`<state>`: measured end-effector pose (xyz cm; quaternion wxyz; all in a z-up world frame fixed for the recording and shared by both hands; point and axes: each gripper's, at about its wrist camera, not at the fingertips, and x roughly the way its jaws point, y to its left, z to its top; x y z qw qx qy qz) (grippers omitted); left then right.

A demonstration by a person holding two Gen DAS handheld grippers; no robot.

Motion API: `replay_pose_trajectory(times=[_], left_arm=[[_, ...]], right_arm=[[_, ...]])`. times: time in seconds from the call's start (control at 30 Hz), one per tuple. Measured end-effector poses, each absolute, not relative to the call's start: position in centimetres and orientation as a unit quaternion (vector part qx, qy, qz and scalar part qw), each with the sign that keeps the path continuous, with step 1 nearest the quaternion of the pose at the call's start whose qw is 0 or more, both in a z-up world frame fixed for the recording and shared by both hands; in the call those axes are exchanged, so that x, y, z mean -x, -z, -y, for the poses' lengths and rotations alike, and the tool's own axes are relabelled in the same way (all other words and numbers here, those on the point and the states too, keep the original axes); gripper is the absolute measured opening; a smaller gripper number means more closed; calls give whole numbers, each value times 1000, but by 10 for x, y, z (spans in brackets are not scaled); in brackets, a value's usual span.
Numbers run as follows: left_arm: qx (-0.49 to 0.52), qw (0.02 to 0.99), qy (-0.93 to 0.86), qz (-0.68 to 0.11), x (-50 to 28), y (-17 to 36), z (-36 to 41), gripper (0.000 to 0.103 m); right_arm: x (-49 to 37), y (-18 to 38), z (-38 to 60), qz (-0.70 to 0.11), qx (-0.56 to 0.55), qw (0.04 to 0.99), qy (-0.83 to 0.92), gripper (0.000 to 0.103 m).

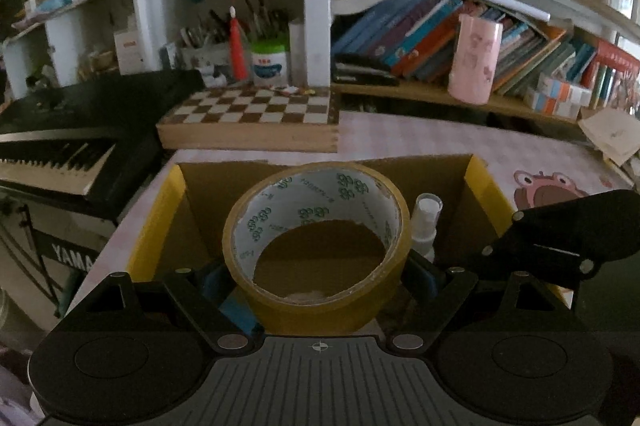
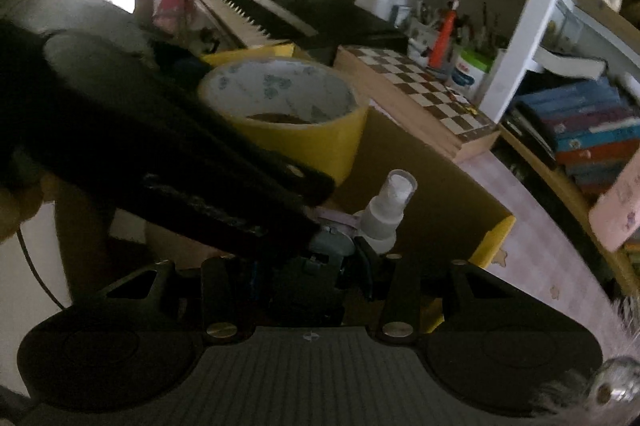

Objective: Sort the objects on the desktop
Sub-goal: 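Lower the tape roll and car into the yellow box and open both tools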

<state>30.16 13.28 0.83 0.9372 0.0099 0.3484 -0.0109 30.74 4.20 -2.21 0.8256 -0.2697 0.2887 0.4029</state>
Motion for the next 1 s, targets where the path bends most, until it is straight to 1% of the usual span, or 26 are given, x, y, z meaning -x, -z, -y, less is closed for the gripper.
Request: replay_pose_trajectory(times=[0.23, 0.43, 0.47, 0.5, 0.6, 0.63, 0.7, 1.0], left_arm=[[-4, 925, 4, -381, -311, -5, -135, 89], [-5, 922, -1, -388, -311, -4, -134, 89], [-6, 924, 0, -382, -310, -5, -134, 90], [-7, 926, -2, -377, -308, -6, -133, 94], [-15, 932, -4, -362, -305, -11, -131, 95], [-17, 933, -4, -359, -305, -13, -131, 95], [-19, 937, -3, -349, -303, -17, -131, 96], [-9, 956, 0, -294, -275, -42, -134, 97]], right_arm=[[-310, 27, -45, -298, 285, 809, -419, 41], [-311, 26, -45, -299, 280, 809, -421, 41], [-311, 26, -45, -297, 280, 811, -420, 41], [-311, 25, -44, -294, 278, 813, -418, 45], [-309, 24, -43, -291, 275, 815, -418, 48], [-307, 23, -42, -289, 273, 817, -418, 51], [-303, 20, -40, -284, 269, 821, -415, 54], [-286, 1, -26, -259, 231, 858, -378, 56]])
